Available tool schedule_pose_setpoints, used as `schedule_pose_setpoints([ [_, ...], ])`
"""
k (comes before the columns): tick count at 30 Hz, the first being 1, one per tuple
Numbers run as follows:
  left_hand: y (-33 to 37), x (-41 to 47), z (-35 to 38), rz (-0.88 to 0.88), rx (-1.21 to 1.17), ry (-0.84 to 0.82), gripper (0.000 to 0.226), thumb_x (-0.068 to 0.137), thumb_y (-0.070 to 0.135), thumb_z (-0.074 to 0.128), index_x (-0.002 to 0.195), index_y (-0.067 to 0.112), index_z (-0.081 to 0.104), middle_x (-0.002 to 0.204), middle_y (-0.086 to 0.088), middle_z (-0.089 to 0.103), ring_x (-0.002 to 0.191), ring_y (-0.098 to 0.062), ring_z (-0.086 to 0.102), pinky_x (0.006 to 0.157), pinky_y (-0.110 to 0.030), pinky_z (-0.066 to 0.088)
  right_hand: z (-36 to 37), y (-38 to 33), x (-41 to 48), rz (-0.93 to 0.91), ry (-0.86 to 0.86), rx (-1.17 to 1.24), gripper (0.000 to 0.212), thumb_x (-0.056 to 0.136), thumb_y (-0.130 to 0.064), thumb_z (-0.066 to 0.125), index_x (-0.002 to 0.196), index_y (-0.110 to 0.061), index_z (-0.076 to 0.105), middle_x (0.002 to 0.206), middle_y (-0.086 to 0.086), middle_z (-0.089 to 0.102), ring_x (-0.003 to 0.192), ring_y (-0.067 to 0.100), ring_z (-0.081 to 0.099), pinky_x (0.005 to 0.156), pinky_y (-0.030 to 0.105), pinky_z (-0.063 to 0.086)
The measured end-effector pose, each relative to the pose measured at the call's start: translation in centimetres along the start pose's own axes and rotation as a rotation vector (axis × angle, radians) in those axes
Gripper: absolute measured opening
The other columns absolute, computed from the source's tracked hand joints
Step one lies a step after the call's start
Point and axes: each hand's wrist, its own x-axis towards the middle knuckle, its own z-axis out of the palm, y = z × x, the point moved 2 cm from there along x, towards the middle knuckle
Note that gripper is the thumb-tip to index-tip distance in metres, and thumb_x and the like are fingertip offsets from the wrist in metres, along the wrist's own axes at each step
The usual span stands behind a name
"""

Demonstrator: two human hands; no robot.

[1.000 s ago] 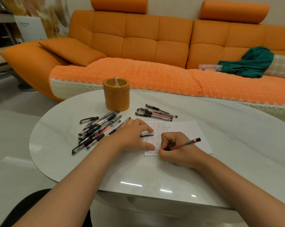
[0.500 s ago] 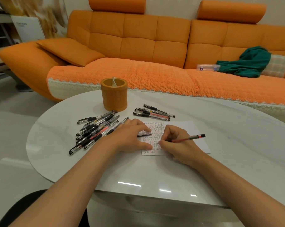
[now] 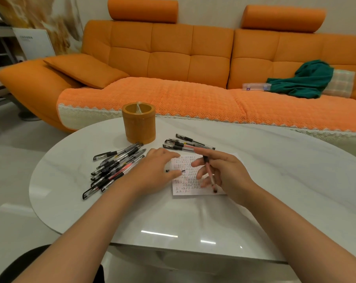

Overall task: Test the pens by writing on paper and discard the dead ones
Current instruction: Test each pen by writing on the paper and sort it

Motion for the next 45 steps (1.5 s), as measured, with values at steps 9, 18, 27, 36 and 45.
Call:
schedule_pose_setpoints([
  [9, -0.1, 0.1, -0.3, -0.013, 0.159, 0.070, 0.017, 0.095, 0.044, 0.060, 0.110, 0.039, 0.065, 0.121, 0.016, 0.055, 0.120, -0.009, 0.043, 0.099, -0.034, 0.043, -1.0, -1.2, 0.3, -0.143, 0.112, -0.474, 0.032, 0.094, -0.005, 0.062, 0.115, -0.028, 0.057, 0.095, -0.005, 0.073, 0.064, 0.019, 0.067, 0.058, 0.027, 0.050],
  [18, 0.9, 0.0, -0.6, 0.005, -0.023, 0.157, 0.010, 0.094, 0.036, 0.064, 0.099, 0.043, 0.060, 0.090, 0.026, 0.057, 0.090, -0.003, 0.056, 0.072, -0.024, 0.048, -1.0, -0.6, 0.0, -0.282, 0.175, -1.214, 0.025, 0.098, -0.023, 0.059, 0.116, -0.036, 0.070, 0.114, -0.017, 0.070, 0.100, 0.005, 0.060, 0.080, 0.019, 0.040],
  [27, 1.6, -0.3, -0.2, 0.055, -0.118, 0.178, 0.010, 0.090, 0.033, 0.070, 0.096, 0.040, 0.066, 0.090, 0.021, 0.065, 0.089, -0.001, 0.059, 0.078, -0.031, 0.053, -0.8, 0.3, 0.4, -0.304, 0.073, -1.200, 0.022, 0.099, -0.025, 0.056, 0.110, -0.038, 0.068, 0.105, -0.020, 0.069, 0.097, 0.008, 0.057, 0.093, 0.034, 0.044],
  [36, 3.5, -0.7, 0.2, 0.063, -0.559, 0.032, 0.008, 0.091, 0.028, 0.070, 0.090, 0.021, 0.074, 0.081, 0.007, 0.074, 0.077, -0.003, 0.068, 0.068, -0.014, 0.052, 0.6, 0.0, -0.8, -0.352, 0.048, -1.377, 0.037, 0.087, -0.056, 0.051, 0.072, -0.022, 0.055, 0.060, -0.006, 0.053, 0.060, 0.013, 0.049, 0.054, 0.031, 0.029],
  [45, 0.5, -0.3, 1.1, 0.068, 0.120, -0.012, 0.034, 0.095, 0.050, 0.055, 0.128, 0.041, 0.056, 0.135, 0.017, 0.046, 0.130, -0.006, 0.031, 0.110, -0.039, 0.034, 0.6, 1.1, -0.1, -0.246, 0.096, -1.489, 0.065, 0.071, -0.078, 0.032, 0.051, -0.017, 0.033, 0.044, -0.001, 0.029, 0.045, 0.015, 0.028, 0.047, 0.032, 0.023],
])
